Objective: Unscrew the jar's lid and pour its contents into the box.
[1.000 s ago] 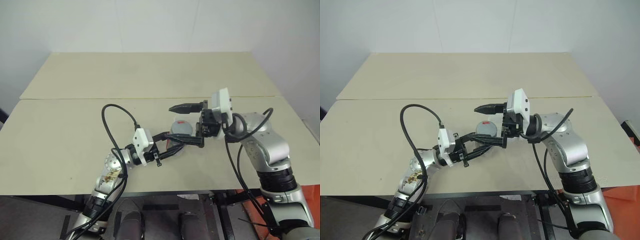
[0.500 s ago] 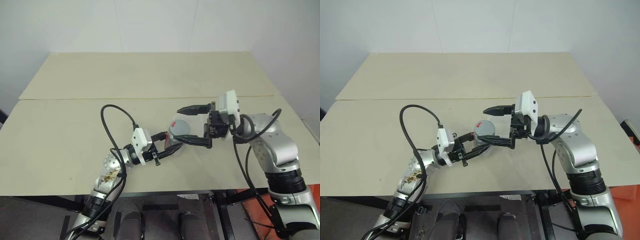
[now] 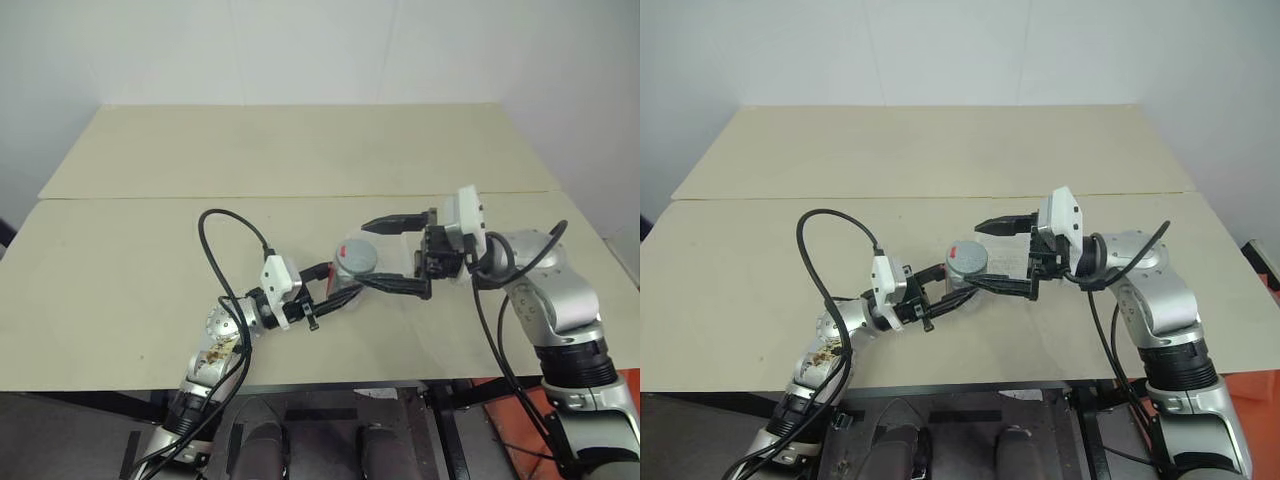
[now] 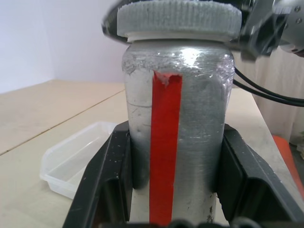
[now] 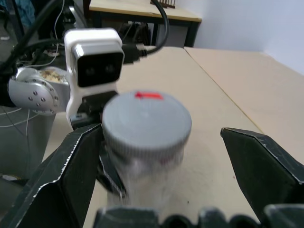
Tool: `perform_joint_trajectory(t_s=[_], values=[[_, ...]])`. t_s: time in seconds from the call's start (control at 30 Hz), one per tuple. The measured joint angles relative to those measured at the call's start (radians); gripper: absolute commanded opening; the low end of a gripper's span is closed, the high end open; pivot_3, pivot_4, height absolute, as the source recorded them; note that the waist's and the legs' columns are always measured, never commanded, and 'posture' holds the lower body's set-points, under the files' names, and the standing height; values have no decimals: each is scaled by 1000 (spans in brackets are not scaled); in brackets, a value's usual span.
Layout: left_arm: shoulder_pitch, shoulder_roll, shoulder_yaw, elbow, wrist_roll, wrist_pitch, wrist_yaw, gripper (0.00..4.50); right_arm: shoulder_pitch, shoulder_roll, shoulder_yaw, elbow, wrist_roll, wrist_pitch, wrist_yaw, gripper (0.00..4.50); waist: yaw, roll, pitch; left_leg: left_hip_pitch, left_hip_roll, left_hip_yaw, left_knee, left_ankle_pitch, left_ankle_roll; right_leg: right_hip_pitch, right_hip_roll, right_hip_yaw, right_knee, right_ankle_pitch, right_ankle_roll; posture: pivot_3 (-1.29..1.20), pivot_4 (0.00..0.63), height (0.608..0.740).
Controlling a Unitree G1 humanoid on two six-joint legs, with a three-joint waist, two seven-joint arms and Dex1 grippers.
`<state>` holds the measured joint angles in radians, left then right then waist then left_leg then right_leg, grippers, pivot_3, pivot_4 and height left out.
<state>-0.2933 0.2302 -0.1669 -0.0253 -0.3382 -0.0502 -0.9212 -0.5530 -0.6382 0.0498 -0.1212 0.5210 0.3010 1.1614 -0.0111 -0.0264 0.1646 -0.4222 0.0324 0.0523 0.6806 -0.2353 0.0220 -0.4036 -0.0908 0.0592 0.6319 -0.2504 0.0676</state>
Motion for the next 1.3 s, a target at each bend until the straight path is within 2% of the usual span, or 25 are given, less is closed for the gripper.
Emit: perform_joint_trajectory(t_s=[0.5,0.73,0.93,1.3], values=[[6,0,3,0,0,-13,-18,1935,24,-34,-47,52,-9,-15,35,4500,2,0,0,0,0,1,0,0,0,0,0,0,0,0,0,0,150,740],[8,1,-5,0,0,-18,-30,1935,76,-87,-65,-22,39,12,99,4500,0,0,0,0,0,0,0,0,0,0,0,0,0,0,0,0,150,740],[8,2,-6,0,0,-20,-33,1935,72,-75,-64,-103,89,71,64,4500,0,0,0,0,0,-3,0,0,0,1,0,0,0,0,0,0,150,740],[-2,6,-7,0,0,-35,-42,1935,1,1,-8,-89,86,145,13,4500,3,0,0,0,0,-3,0,0,0,0,0,0,0,0,0,0,150,740]])
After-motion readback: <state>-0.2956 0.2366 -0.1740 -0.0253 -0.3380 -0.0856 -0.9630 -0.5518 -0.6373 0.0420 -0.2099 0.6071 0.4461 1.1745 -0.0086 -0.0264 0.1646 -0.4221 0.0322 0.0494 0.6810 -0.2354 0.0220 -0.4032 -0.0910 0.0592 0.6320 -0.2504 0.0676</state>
